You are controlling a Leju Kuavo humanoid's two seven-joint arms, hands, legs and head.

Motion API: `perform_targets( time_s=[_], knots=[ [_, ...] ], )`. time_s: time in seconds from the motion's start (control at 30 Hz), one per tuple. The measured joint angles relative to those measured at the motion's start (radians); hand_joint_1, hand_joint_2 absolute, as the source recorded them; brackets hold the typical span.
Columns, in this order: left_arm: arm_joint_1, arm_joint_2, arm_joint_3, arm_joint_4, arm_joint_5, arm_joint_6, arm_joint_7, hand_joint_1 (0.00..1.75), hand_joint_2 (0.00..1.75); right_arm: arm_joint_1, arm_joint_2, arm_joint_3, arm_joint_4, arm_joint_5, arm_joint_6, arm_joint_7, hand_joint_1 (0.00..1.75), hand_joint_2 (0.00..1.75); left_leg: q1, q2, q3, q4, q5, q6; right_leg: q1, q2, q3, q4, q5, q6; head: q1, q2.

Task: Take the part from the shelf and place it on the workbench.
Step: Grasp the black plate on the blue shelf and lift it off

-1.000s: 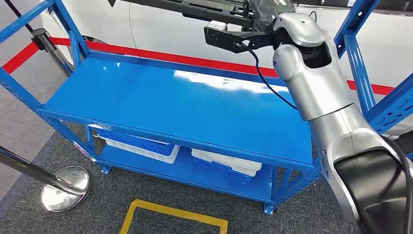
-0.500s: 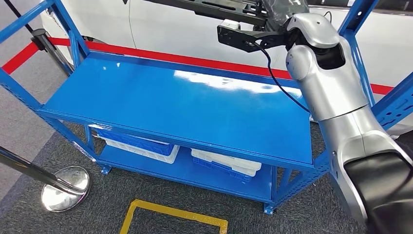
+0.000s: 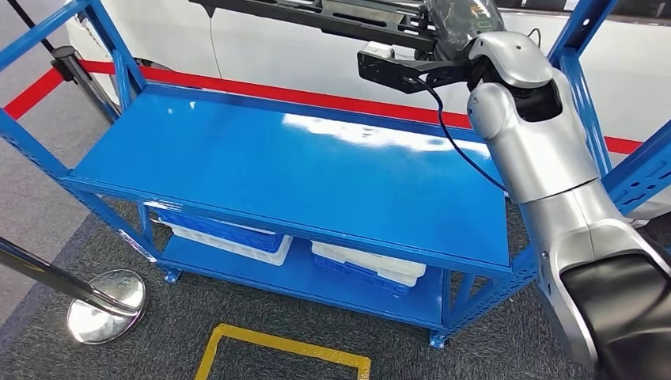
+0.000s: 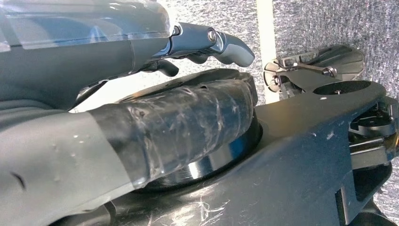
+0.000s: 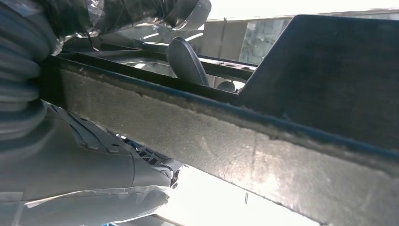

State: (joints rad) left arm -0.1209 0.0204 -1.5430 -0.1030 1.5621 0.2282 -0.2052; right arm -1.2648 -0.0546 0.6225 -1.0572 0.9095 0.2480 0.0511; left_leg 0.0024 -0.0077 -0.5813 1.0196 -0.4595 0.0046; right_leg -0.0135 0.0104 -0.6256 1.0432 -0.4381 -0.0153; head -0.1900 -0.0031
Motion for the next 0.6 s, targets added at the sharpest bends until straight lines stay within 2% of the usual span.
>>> perform_targets(
  time_s=[0.07, 0.1, 0.13, 0.17, 0.23, 0.27, 0.3, 0.33, 0.37, 0.43, 0.47, 0.5, 0.57, 0.6],
  knots=[
    [0.000, 0.001, 0.000, 0.000, 0.000, 0.000, 0.000, 0.00, 0.00, 0.001, -0.001, 0.000, 0.000, 0.001, 0.000, 0.000, 1.75, 1.75, 0.002, 0.001, 0.004, -0.010, 0.010, 0.010, 0.000, 0.000, 0.002, -0.003, 0.002, 0.009, 0.000, 0.000],
    [-0.001, 0.001, 0.000, 0.000, 0.000, -0.001, 0.000, 0.00, 0.00, 0.002, -0.002, 0.000, -0.001, 0.002, 0.000, 0.000, 1.75, 1.75, 0.004, 0.003, 0.008, -0.020, 0.018, 0.016, 0.000, -0.001, 0.001, 0.000, -0.005, 0.013, 0.000, 0.000],
    [-0.001, 0.001, 0.000, 0.000, 0.000, -0.001, -0.001, 0.00, 0.00, 0.002, -0.004, 0.000, -0.002, 0.002, -0.001, 0.000, 1.75, 1.75, 0.007, 0.005, 0.011, -0.031, 0.026, 0.022, 0.000, -0.002, -0.006, 0.019, -0.023, 0.016, 0.000, 0.000],
    [-0.001, 0.001, 0.000, 0.000, 0.000, -0.001, 0.000, 0.00, 0.00, 0.003, -0.006, 0.000, -0.002, 0.003, -0.001, 0.000, 1.75, 1.75, 0.009, 0.007, 0.012, -0.039, 0.032, 0.025, 0.000, -0.003, -0.022, 0.059, -0.054, 0.018, 0.000, 0.000],
    [-0.001, 0.002, 0.000, 0.000, 0.000, -0.001, 0.000, 0.00, 0.00, 0.007, -0.010, 0.000, -0.003, 0.003, -0.001, 0.000, 1.75, 1.75, 0.009, 0.010, 0.006, -0.035, 0.034, 0.027, -0.002, -0.004, -0.074, 0.187, -0.121, 0.023, 0.000, 0.000],
    [-0.001, 0.002, 0.000, 0.000, 0.000, -0.001, 0.000, 0.00, 0.00, 0.011, -0.011, 0.001, -0.003, 0.003, 0.000, 0.000, 1.75, 1.75, 0.009, 0.010, 0.001, -0.030, 0.034, 0.027, -0.004, -0.005, -0.097, 0.242, -0.138, 0.027, 0.000, 0.000],
    [-0.001, 0.002, 0.000, 0.000, 0.000, 0.000, 0.001, 0.00, 0.00, 0.014, -0.012, 0.001, -0.003, 0.003, 0.000, 0.000, 1.75, 1.75, 0.010, 0.010, -0.004, -0.024, 0.033, 0.026, -0.008, -0.005, -0.104, 0.264, -0.136, 0.031, 0.000, 0.000],
    [-0.001, 0.001, 0.000, 0.000, 0.001, 0.000, 0.002, 0.00, 0.00, 0.017, -0.013, 0.001, -0.003, 0.003, 0.000, 0.000, 1.75, 1.75, 0.012, 0.009, -0.009, -0.017, 0.032, 0.024, -0.012, -0.006, -0.093, 0.247, -0.114, 0.034, 0.000, 0.000],
    [-0.001, 0.001, 0.000, 0.000, 0.002, 0.000, 0.002, 0.00, 0.00, 0.018, -0.014, 0.001, -0.003, 0.003, 0.000, 0.000, 1.75, 1.75, 0.015, 0.008, -0.014, -0.008, 0.029, 0.021, -0.017, -0.007, -0.064, 0.195, -0.082, 0.038, 0.000, 0.000],
    [-0.001, 0.002, 0.000, 0.000, 0.003, 0.000, 0.002, 0.00, 0.00, 0.017, -0.014, 0.001, -0.003, 0.004, 0.000, 0.000, 1.75, 1.75, 0.018, 0.005, -0.027, 0.010, 0.023, 0.010, -0.019, -0.008, -0.005, 0.083, -0.044, 0.042, 0.000, 0.000],
    [-0.001, 0.003, 0.000, 0.000, 0.003, 0.000, 0.003, 0.00, 0.00, 0.016, -0.015, 0.002, -0.004, 0.005, 0.000, 0.000, 1.75, 1.75, 0.017, 0.003, -0.033, 0.018, 0.022, 0.003, -0.018, -0.007, 0.008, 0.053, -0.039, 0.039, 0.000, 0.000],
    [-0.002, 0.004, 0.000, 0.000, 0.004, 0.000, 0.003, 0.00, 0.00, 0.016, -0.015, 0.003, -0.005, 0.005, 0.000, -0.001, 1.75, 1.75, 0.016, 0.002, -0.039, 0.022, 0.023, -0.002, -0.015, -0.005, 0.009, 0.046, -0.042, 0.033, 0.000, 0.000],
    [-0.001, 0.004, 0.000, 0.000, 0.005, 0.001, 0.004, 0.00, 0.00, 0.016, -0.014, 0.005, -0.006, 0.005, 0.002, -0.002, 1.75, 1.75, 0.015, -0.001, -0.046, 0.025, 0.031, -0.015, -0.014, -0.004, -0.002, 0.044, -0.032, 0.015, -0.001, 0.000],
    [0.000, 0.004, 0.000, 0.000, 0.006, 0.001, 0.004, 0.00, 0.00, 0.016, -0.014, 0.006, -0.006, 0.006, 0.002, -0.001, 1.75, 1.75, 0.017, 0.000, -0.053, 0.029, 0.024, -0.020, -0.014, -0.005, -0.007, 0.042, -0.027, 0.005, -0.001, 0.000]
  ],
)
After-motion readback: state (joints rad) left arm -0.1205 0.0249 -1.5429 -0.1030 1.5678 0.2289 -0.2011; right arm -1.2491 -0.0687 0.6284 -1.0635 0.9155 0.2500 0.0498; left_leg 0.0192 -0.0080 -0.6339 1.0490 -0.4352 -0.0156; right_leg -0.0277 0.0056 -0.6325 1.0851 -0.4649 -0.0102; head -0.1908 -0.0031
